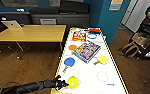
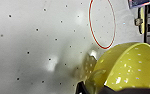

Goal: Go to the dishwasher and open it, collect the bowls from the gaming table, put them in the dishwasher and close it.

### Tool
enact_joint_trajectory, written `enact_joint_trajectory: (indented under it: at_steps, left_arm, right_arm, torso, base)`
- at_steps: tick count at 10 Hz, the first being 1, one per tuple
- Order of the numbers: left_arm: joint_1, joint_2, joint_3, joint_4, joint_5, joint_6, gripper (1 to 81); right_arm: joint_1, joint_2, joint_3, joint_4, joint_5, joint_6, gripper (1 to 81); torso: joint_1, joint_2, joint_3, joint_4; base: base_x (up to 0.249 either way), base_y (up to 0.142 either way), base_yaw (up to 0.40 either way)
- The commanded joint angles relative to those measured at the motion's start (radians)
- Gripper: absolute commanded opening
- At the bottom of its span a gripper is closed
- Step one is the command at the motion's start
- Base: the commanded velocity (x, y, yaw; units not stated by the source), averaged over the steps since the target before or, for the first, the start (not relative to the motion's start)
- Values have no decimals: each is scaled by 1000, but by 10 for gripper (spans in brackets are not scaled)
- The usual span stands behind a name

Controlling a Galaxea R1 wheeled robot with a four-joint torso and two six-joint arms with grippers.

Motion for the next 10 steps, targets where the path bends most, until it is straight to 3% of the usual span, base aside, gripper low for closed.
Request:
enact_joint_trajectory:
  at_steps: [1, 3, 9, 10]
  left_arm:
    - [-101, -16, 17, 36, 49, -4, 10]
    - [-107, -38, 53, 53, 49, -2, 10]
    - [-250, -242, 429, 79, 46, -2, 10]
    - [-245, -288, 481, 117, 46, -4, 10]
  right_arm:
    - [34, -21, 1, -22, -58, 4, 10]
    - [34, -9, -13, -25, -61, 4, 10]
    - [34, -13, 2, -31, -59, -1, 10]
    - [30, -18, 2, -30, -58, -2, 10]
  torso:
    - [0, 0, 0, 0]
    - [0, 0, 0, 0]
    - [0, 0, 0, 0]
    - [0, 0, 0, 0]
  base:
    - [0, 0, 0]
    - [0, 0, 0]
    - [0, 0, 0]
    - [0, 0, 0]
